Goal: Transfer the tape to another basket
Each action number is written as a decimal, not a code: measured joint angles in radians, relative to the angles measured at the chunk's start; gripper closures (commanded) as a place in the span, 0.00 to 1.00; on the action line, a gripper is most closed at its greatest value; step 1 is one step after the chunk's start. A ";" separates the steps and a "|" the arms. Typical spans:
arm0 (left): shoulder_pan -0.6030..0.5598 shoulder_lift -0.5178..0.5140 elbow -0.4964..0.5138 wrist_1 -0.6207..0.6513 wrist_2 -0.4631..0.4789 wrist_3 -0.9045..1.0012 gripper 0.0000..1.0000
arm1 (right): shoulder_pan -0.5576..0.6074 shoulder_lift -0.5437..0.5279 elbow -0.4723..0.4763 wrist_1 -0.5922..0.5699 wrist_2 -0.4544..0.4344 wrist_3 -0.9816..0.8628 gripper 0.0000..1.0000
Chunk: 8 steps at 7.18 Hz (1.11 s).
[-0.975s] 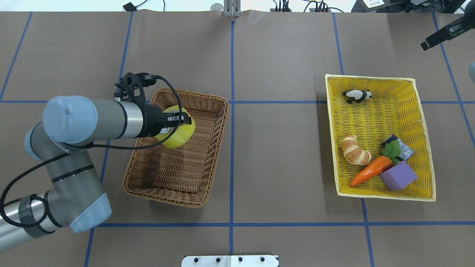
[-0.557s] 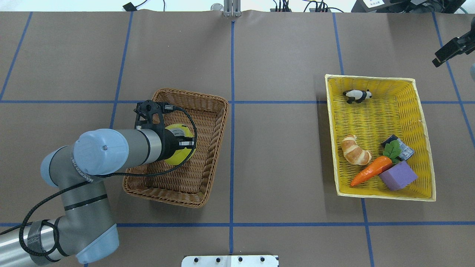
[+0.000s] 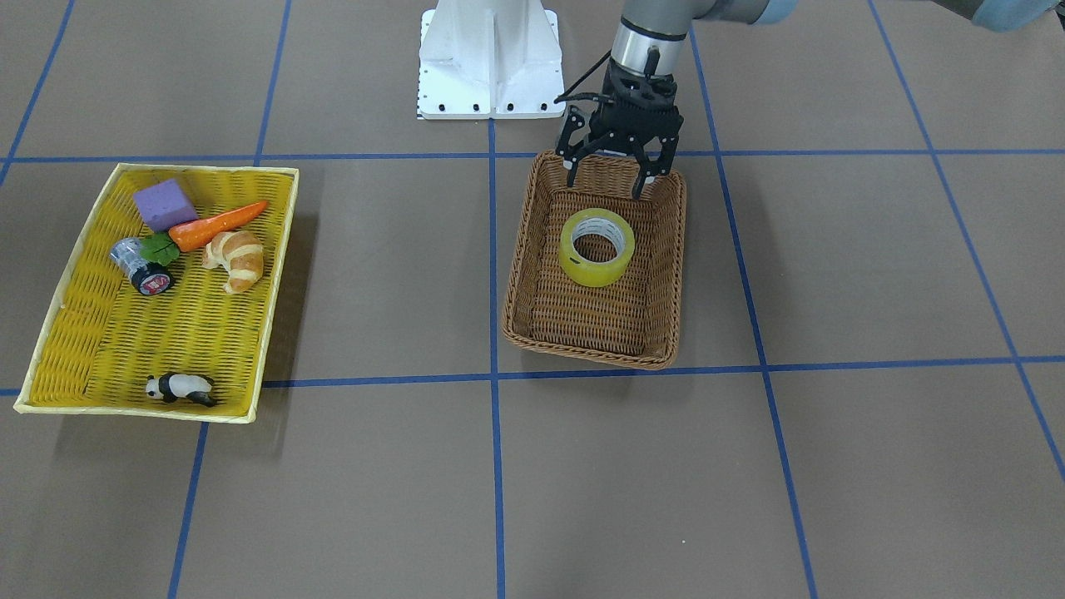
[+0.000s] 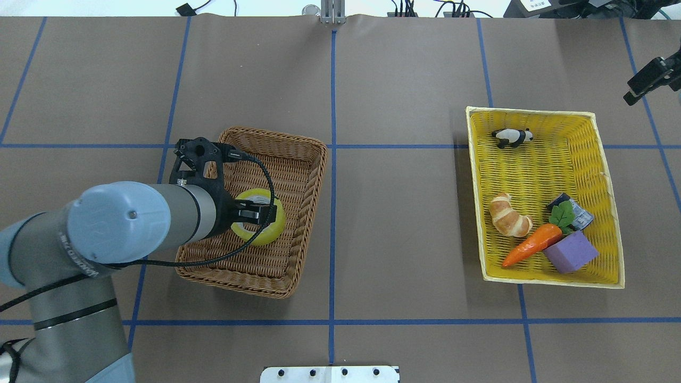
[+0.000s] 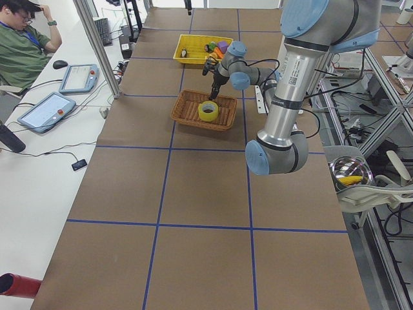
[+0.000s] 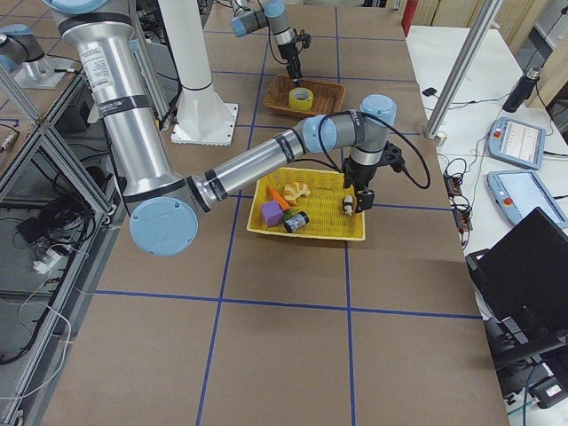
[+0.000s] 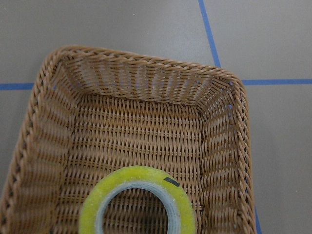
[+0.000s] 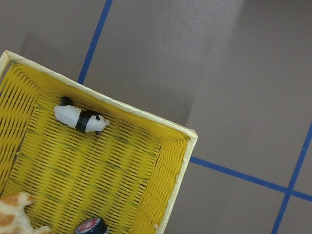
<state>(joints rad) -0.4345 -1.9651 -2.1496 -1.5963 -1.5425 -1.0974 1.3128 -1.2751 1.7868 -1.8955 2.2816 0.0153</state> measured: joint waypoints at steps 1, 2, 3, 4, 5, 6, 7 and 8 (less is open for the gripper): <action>-0.036 0.006 -0.061 0.094 -0.010 0.058 0.01 | 0.016 -0.017 0.003 -0.008 0.003 -0.022 0.00; -0.090 0.011 -0.085 0.162 -0.038 0.085 0.01 | 0.036 -0.045 0.006 -0.009 0.006 -0.049 0.00; -0.175 0.019 -0.093 0.216 -0.106 0.134 0.01 | 0.055 -0.084 0.010 -0.004 0.017 -0.071 0.00; -0.288 0.049 -0.092 0.248 -0.218 0.232 0.01 | 0.074 -0.120 0.014 0.002 0.032 -0.077 0.00; -0.410 0.116 -0.091 0.263 -0.332 0.346 0.01 | 0.089 -0.139 0.012 0.005 0.044 -0.075 0.00; -0.524 0.202 -0.085 0.265 -0.403 0.456 0.01 | 0.095 -0.144 0.003 0.007 0.047 -0.075 0.00; -0.633 0.268 -0.053 0.261 -0.442 0.563 0.01 | 0.096 -0.140 -0.010 0.009 0.045 -0.075 0.00; -0.746 0.299 0.021 0.257 -0.495 0.693 0.01 | 0.105 -0.144 -0.026 0.025 0.043 -0.076 0.00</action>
<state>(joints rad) -1.1804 -1.6665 -2.1285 -1.3390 -2.0378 -0.4048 1.4180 -1.4186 1.7610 -1.8705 2.3243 -0.0605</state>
